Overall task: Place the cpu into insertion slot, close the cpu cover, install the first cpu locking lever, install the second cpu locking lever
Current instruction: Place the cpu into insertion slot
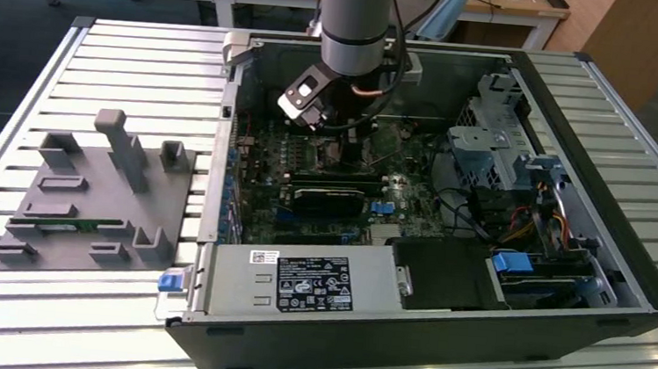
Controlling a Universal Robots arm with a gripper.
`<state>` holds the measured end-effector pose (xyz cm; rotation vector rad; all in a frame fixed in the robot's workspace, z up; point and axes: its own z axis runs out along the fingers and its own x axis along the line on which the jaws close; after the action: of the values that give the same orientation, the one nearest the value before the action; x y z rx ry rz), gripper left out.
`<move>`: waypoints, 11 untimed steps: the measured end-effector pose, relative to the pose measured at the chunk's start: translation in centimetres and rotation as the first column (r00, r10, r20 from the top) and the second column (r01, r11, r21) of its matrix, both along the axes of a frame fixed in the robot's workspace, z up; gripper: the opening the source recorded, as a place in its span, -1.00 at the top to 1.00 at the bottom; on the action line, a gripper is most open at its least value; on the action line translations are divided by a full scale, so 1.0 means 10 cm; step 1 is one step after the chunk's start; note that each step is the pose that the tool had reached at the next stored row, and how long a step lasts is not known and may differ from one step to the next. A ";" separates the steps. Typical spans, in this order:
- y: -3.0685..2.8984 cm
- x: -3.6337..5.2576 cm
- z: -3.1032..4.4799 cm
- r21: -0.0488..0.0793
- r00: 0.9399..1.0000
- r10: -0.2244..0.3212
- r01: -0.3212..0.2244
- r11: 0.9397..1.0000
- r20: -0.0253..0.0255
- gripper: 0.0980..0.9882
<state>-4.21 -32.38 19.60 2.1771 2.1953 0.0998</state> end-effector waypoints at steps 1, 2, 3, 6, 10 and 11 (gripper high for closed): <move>0.000 0.000 -0.007 0.000 1.000 0.000 0.000 1.000 0.000 0.00; 0.000 -0.001 -0.014 0.000 1.000 0.000 0.000 1.000 0.000 0.00; 0.001 0.000 -0.021 0.000 1.000 0.000 0.000 1.000 0.000 0.00; 0.000 -0.001 -0.035 0.000 1.000 0.000 0.000 1.000 -0.001 0.00; 0.001 -0.001 -0.036 0.000 1.000 0.000 0.000 1.000 -0.001 0.00; 0.001 -0.001 -0.036 0.000 1.000 0.000 0.000 1.000 -0.001 0.00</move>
<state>-4.22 -32.38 19.24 2.1777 2.1957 0.0987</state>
